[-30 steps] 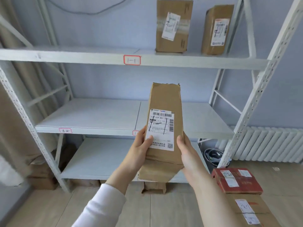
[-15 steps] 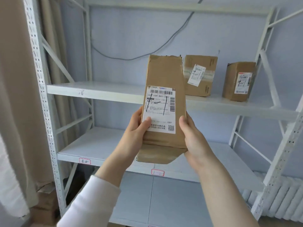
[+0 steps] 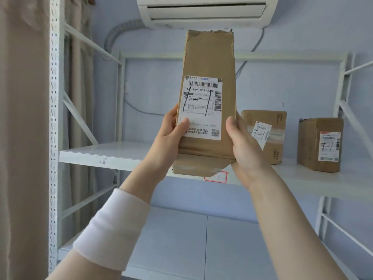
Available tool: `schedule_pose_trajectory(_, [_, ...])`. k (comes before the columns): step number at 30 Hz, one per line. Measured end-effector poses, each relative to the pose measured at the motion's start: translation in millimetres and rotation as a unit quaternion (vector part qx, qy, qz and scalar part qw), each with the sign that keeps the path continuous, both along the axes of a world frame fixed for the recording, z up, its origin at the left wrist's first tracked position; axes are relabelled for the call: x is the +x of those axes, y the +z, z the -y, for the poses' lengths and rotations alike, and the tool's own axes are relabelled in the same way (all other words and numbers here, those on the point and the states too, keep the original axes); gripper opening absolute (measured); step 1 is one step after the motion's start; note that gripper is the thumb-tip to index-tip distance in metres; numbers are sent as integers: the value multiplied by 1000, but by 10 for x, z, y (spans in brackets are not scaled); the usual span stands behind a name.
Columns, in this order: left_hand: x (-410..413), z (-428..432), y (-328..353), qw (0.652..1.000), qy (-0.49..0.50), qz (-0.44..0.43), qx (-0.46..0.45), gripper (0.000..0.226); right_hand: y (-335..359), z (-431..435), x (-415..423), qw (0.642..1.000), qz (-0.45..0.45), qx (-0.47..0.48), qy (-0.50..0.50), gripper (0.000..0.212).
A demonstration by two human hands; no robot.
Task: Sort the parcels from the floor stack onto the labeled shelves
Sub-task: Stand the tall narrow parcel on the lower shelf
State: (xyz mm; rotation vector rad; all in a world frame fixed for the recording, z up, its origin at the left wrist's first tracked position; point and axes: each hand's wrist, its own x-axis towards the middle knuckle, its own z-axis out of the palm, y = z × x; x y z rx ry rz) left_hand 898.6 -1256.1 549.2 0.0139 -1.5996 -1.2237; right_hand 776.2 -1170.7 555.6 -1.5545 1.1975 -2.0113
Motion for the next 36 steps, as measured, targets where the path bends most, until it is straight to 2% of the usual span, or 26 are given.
schedule_pose_trajectory(11, [-596, 1494, 31, 997, -28, 33, -59, 44, 0, 1381, -530, 998, -16, -14, -67, 44])
schedule_pose_trajectory(17, [-984, 2120, -204, 994, -66, 58, -68, 42, -215, 1873, -816, 995, 1, 6, -102, 46])
schedule_pose_trajectory(22, [-1329, 2565, -312, 990, -66, 77, -94, 49, -307, 2224, -1160, 991, -10, 51, -121, 49])
schedule_pose_trajectory(28, [-1768, 3138, -401, 970, -49, 194, -137, 67, -387, 2517, -1746, 973, -88, 161, -142, 37])
schedule_pose_trajectory(31, [-1978, 3391, -386, 950, -3, 277, -147, 68, -410, 2699, -2048, 957, -120, 207, -163, 35])
schedule_pose_trajectory(36, [-2275, 3687, -305, 878, 113, 419, -201, 74, -455, 2998, -2424, 940, -136, 256, -180, 35])
